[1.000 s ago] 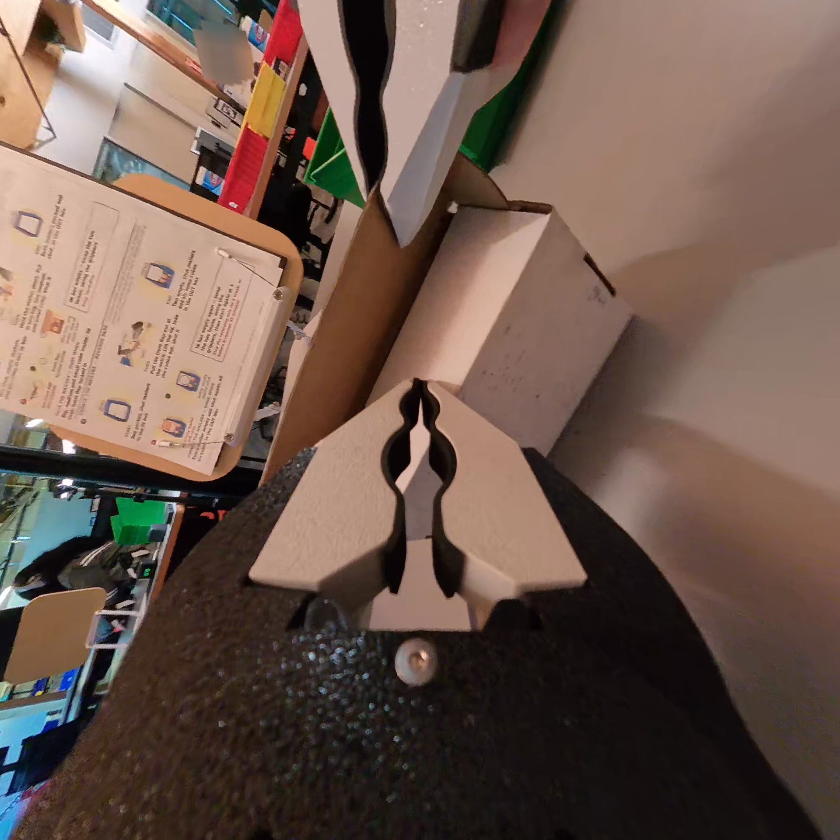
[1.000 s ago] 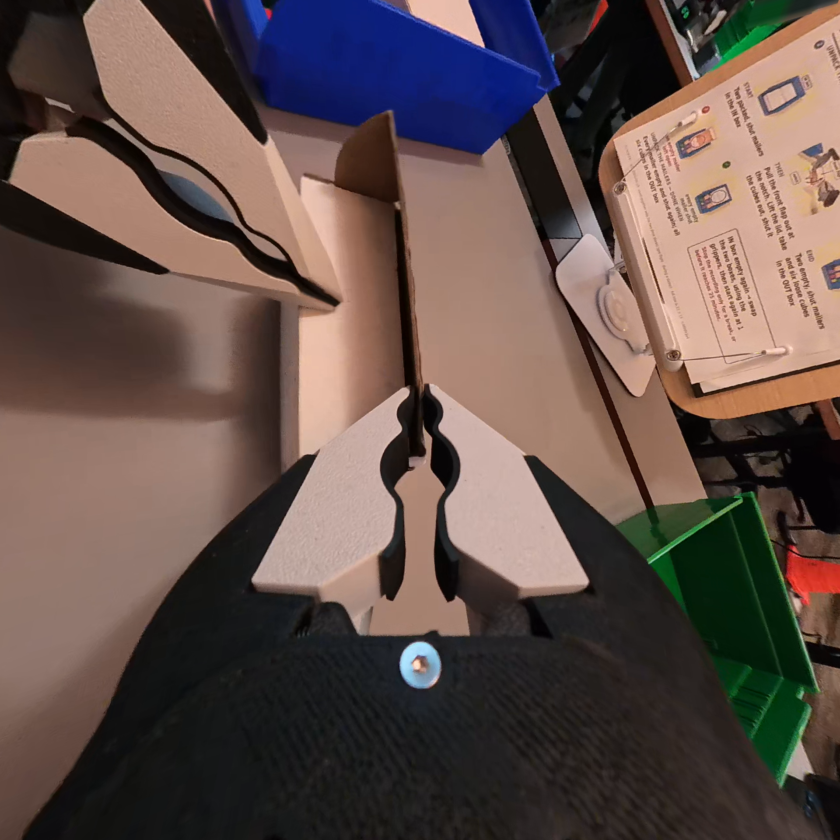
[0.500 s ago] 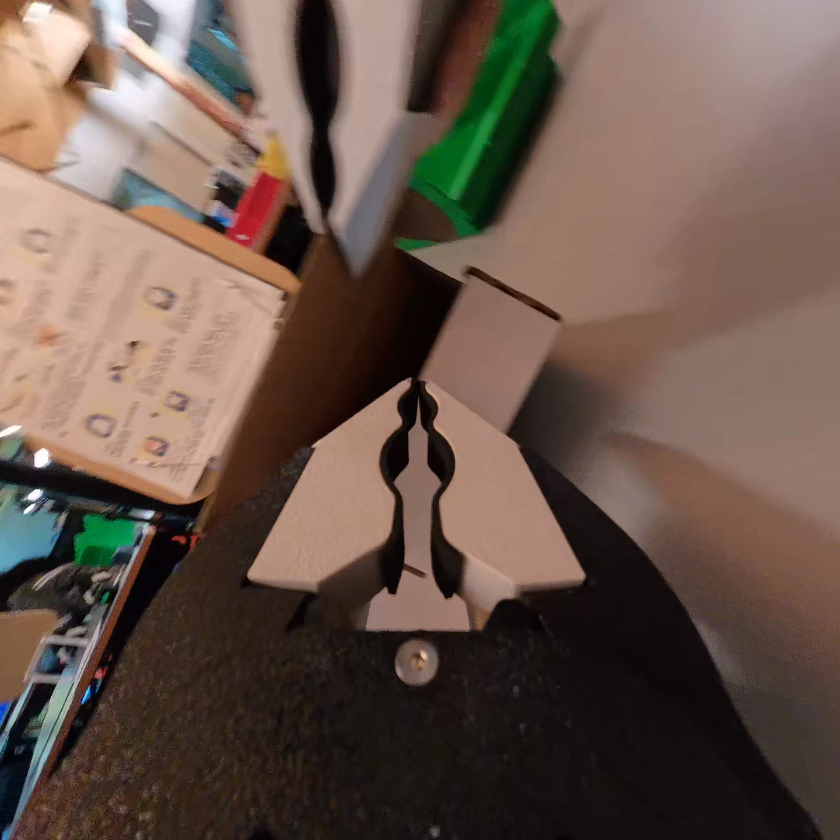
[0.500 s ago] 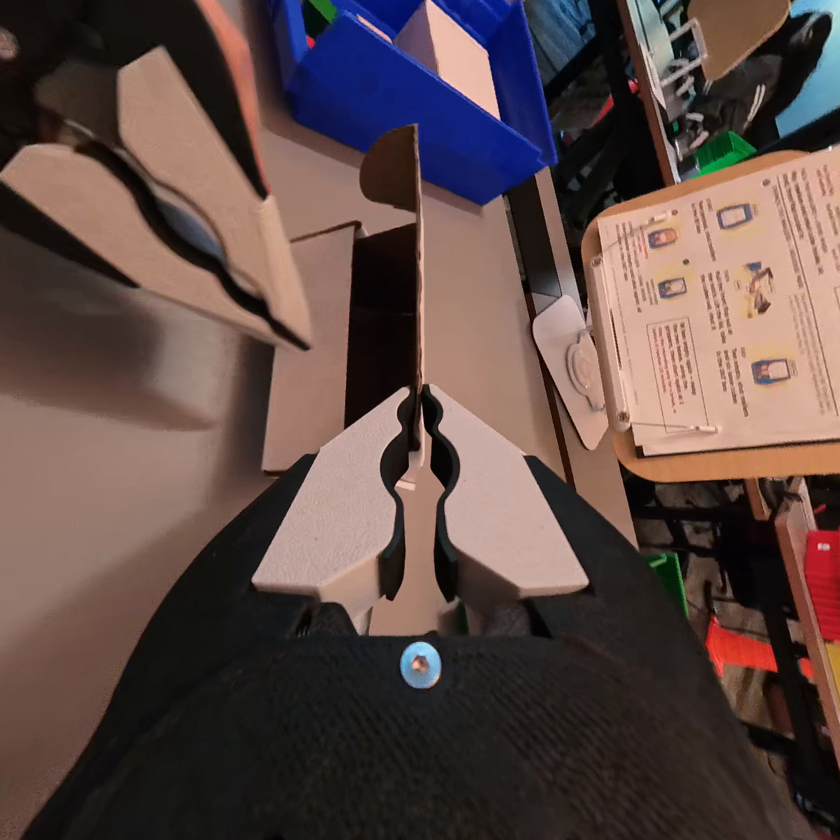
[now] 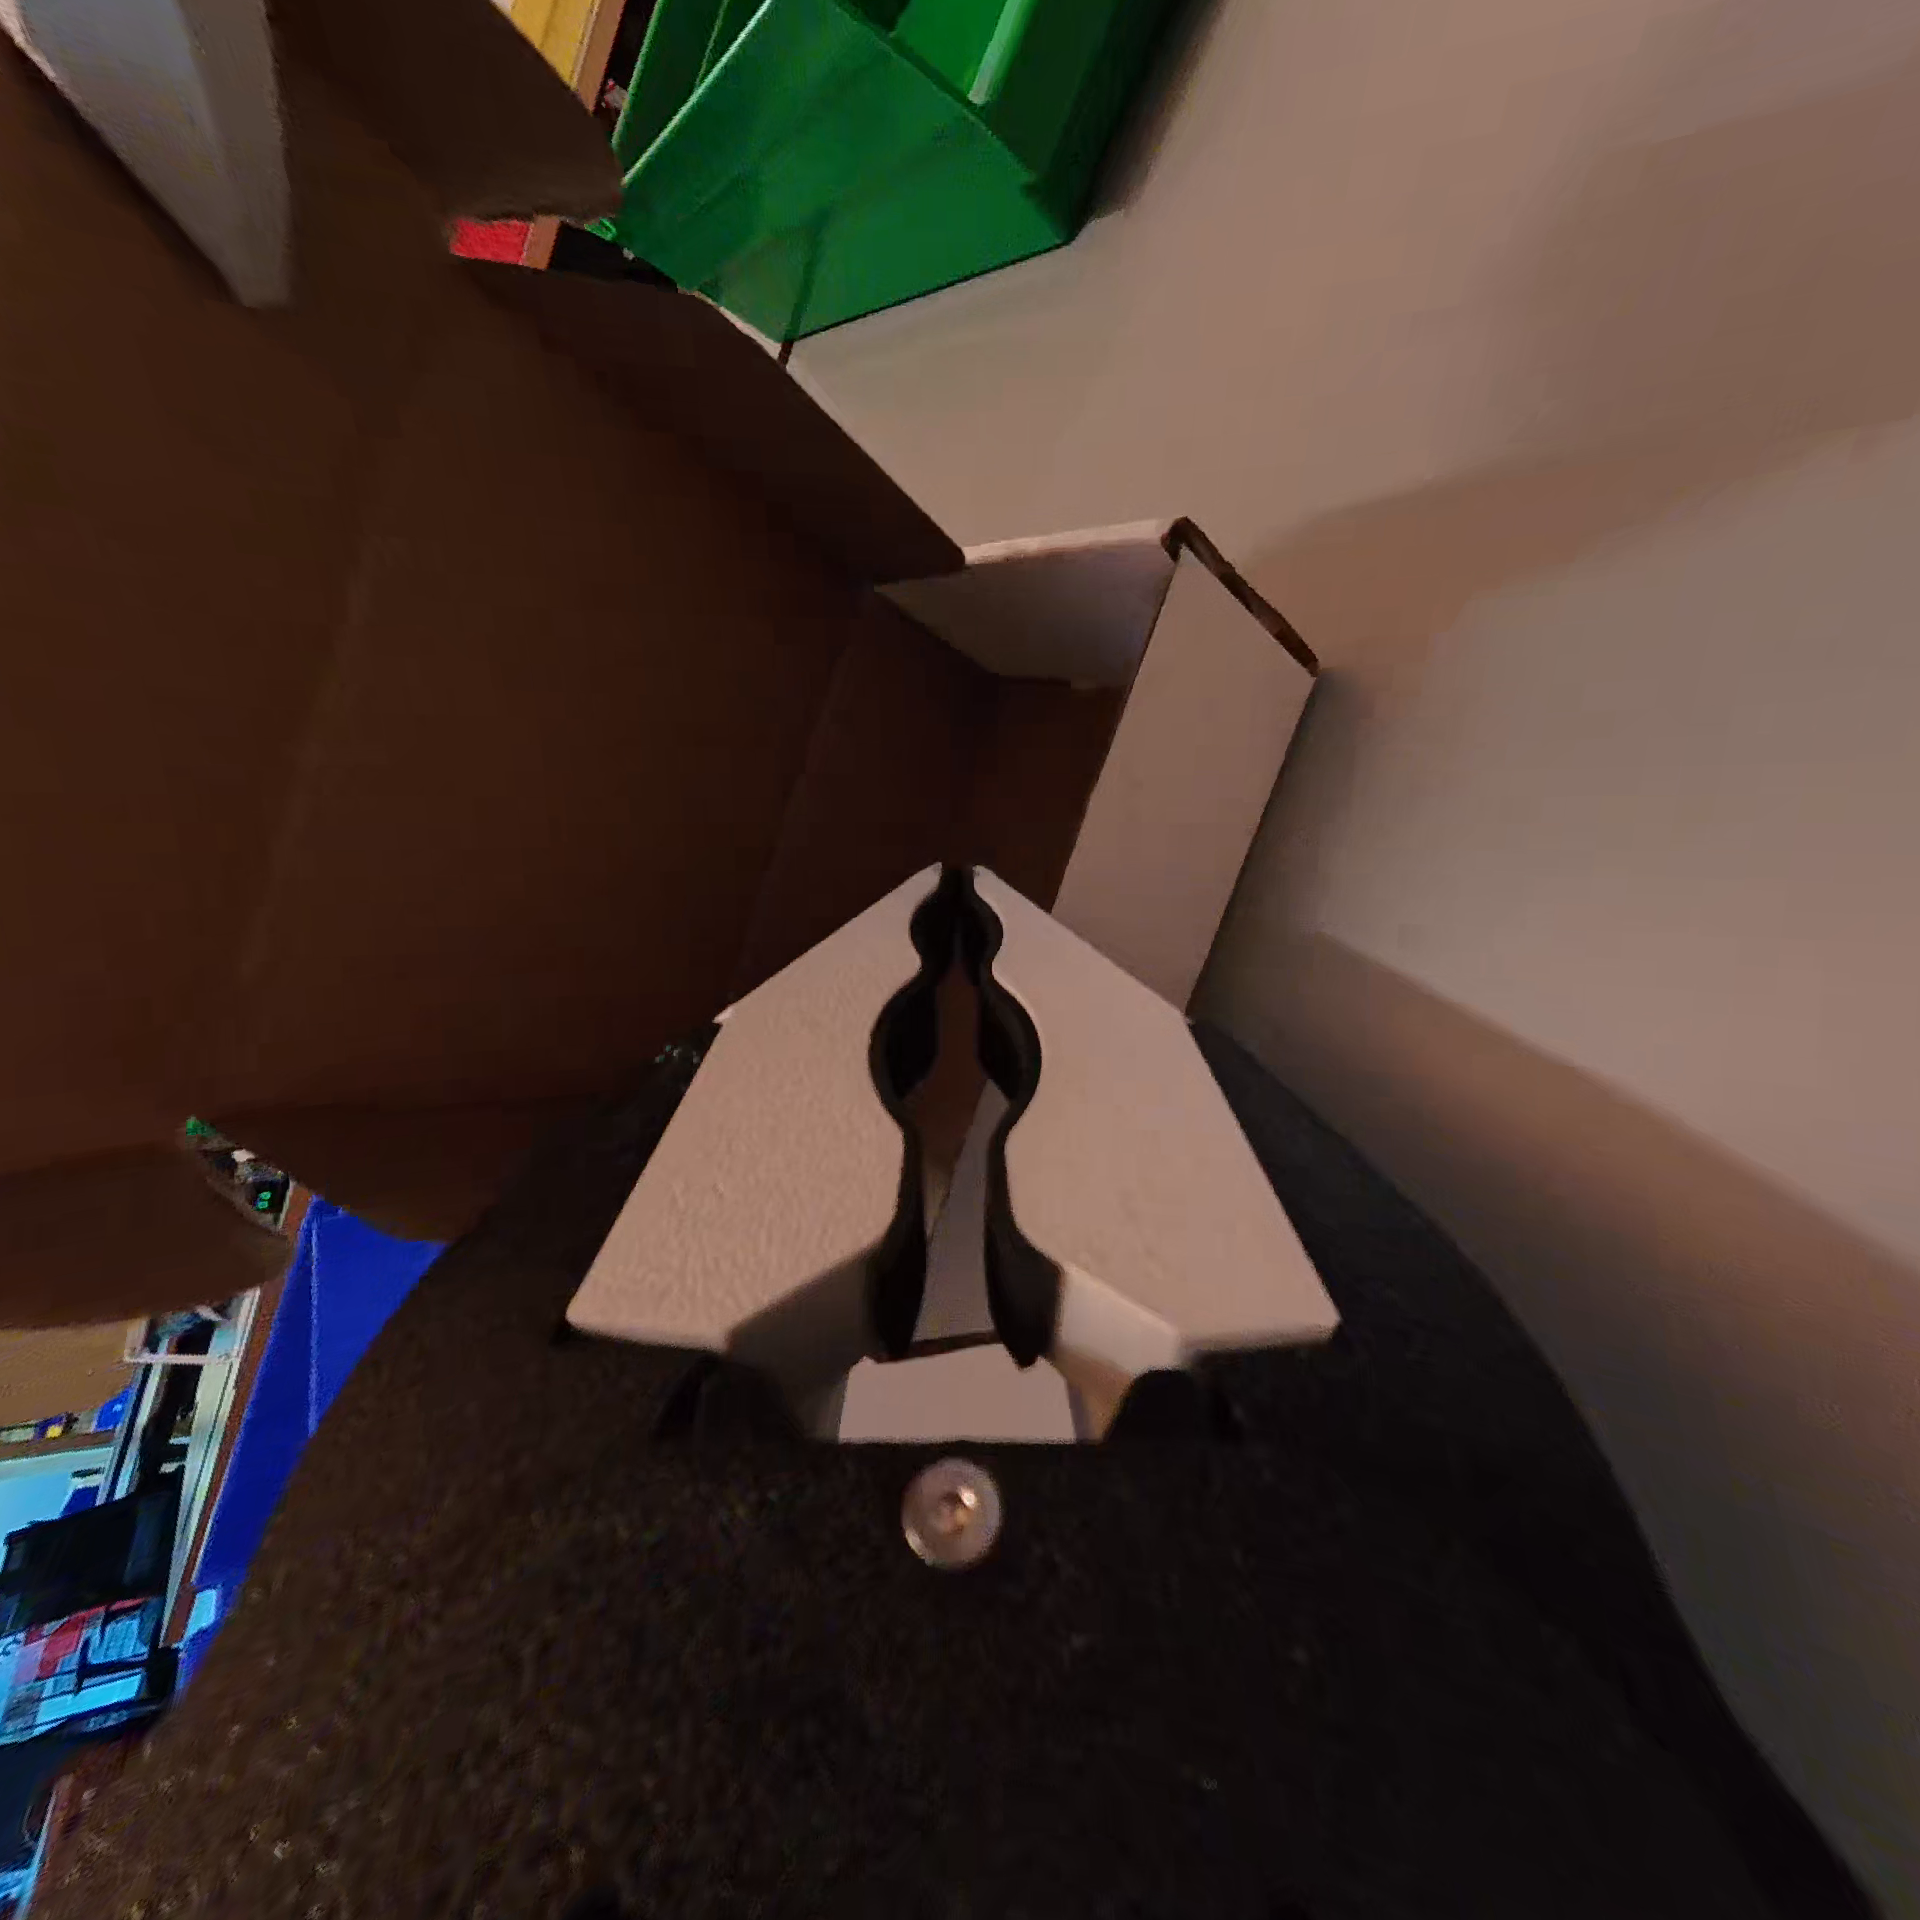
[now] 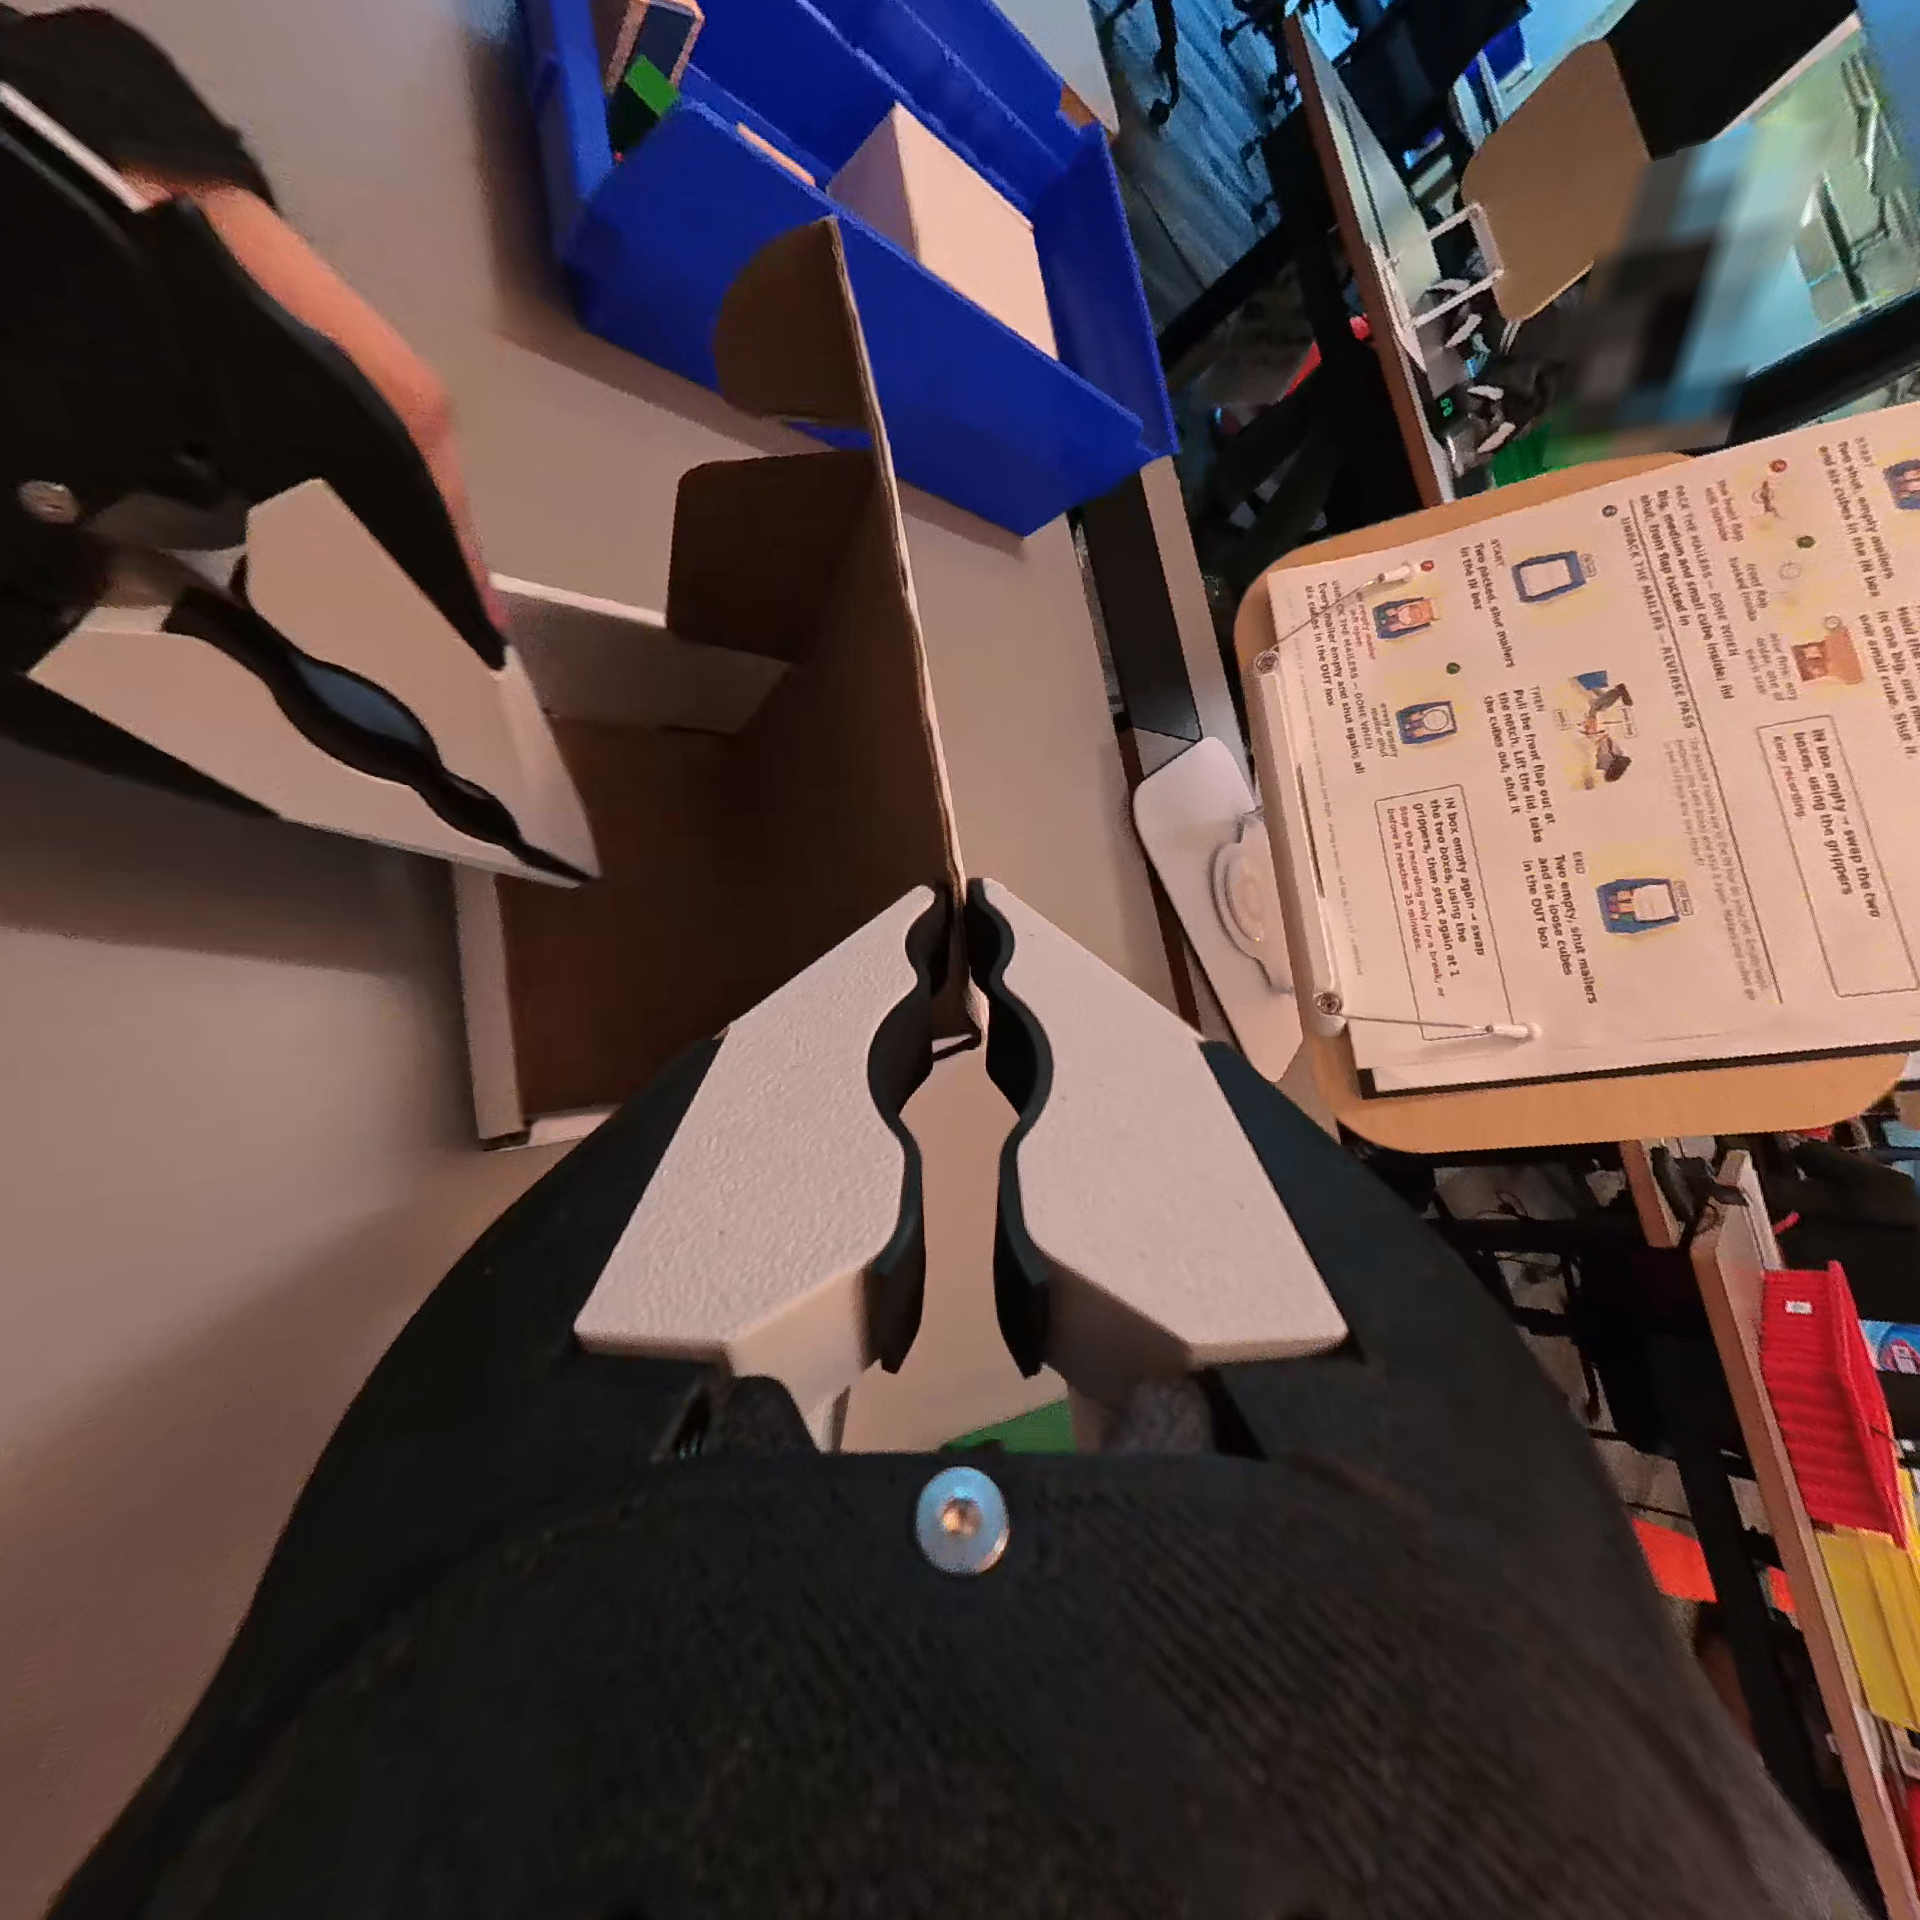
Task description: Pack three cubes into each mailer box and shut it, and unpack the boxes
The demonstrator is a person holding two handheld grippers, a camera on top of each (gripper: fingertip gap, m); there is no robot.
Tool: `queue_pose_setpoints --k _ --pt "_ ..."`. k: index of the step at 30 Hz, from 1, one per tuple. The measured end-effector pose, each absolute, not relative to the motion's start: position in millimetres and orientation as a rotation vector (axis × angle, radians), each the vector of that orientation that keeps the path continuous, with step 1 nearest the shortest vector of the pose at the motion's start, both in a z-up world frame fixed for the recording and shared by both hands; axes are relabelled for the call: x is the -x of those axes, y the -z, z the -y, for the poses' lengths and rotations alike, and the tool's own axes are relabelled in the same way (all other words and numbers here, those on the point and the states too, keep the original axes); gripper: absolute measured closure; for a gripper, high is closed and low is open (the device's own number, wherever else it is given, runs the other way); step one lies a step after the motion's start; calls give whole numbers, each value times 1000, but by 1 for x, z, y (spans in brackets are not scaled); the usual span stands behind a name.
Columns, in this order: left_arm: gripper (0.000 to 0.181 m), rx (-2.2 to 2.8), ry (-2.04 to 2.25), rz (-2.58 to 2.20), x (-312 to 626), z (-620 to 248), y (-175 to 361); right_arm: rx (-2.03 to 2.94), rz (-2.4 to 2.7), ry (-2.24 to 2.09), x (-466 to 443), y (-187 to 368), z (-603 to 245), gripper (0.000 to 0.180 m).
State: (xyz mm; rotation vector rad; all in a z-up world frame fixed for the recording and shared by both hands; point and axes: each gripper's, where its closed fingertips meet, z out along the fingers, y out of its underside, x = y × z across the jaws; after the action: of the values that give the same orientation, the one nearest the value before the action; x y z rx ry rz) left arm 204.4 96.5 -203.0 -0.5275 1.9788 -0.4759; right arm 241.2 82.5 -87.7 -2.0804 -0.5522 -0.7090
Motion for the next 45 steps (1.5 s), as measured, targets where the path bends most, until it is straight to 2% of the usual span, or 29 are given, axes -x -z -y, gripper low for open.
queue_pose_setpoints --k 1,7,16,24,27,31,35,39,42,45 --pt "181 537 480 -1978 -205 -97 203 2082 550 703 -247 86 -84 179" --pt "181 579 522 -1970 -206 -97 204 2168 443 740 -305 86 -106 178" --pt "181 638 615 -1946 -207 -98 203 2288 150 657 -378 147 -123 174" --pt "181 701 707 -1928 -211 -100 204 2192 297 690 -358 115 -122 176" --pt "170 752 753 -1922 -209 -105 196 2110 344 660 -346 101 -129 176" --pt "160 822 945 -1843 -196 -121 153 2064 363 632 -342 96 -134 175" --pt "159 1020 1049 -1714 -177 -183 116 2090 365 630 -343 102 -131 175" --pt "160 1376 914 -1543 -161 -302 104 2110 354 648 -347 105 -128 176" --pt "138 1724 714 -1492 -157 -391 126 2088 352 639 -344 101 -129 176" --pt "116 2049 609 -1531 -167 -434 165 2055 364 616 -336 95 -133 175"
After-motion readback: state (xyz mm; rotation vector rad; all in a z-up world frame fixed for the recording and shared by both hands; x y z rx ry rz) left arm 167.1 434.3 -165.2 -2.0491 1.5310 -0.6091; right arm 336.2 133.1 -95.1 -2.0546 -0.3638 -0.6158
